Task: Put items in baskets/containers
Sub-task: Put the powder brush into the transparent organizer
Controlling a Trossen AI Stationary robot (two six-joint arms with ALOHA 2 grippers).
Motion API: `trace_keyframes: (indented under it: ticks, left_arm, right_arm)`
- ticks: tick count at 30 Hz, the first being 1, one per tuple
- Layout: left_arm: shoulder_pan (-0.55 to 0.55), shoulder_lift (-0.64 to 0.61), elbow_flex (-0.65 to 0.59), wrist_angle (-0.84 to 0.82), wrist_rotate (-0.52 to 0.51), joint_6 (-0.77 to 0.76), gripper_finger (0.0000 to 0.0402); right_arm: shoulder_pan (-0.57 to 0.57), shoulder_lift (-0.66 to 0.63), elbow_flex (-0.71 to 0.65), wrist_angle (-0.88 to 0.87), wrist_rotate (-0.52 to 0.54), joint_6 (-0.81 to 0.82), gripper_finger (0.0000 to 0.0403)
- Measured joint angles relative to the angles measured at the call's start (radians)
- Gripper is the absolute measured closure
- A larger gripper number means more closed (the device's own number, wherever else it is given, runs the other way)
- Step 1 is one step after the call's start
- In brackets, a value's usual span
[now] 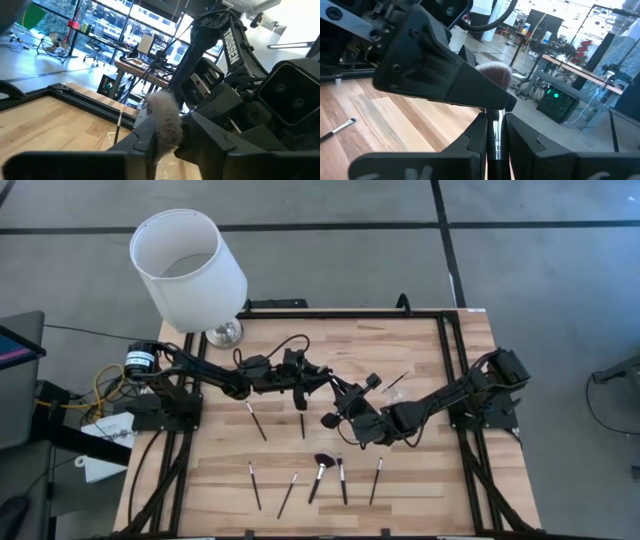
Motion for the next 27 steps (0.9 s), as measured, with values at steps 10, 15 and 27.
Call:
trace_keyframes:
  ticks: [10, 15, 27]
  left_arm:
    - [0.000, -0.002, 0.000, 0.005, 0.005, 0.026, 0.0366]
    - [-0.001, -0.002, 0.000, 0.000, 0.006, 0.026, 0.0355]
    - [-0.009, -0.002, 0.004, -0.006, -0.024, 0.024, 0.0361]
  right_arm:
    - [-0.001, 0.000, 0.000, -0.003, -0.002, 0.000, 0.0322]
    - [0.012, 0.000, 0.000, -0.006, 0.031, -0.051, 0.0277]
    - [0.263, -0.129, 0.091, -0.002, 0.335, -0.382, 0.0194]
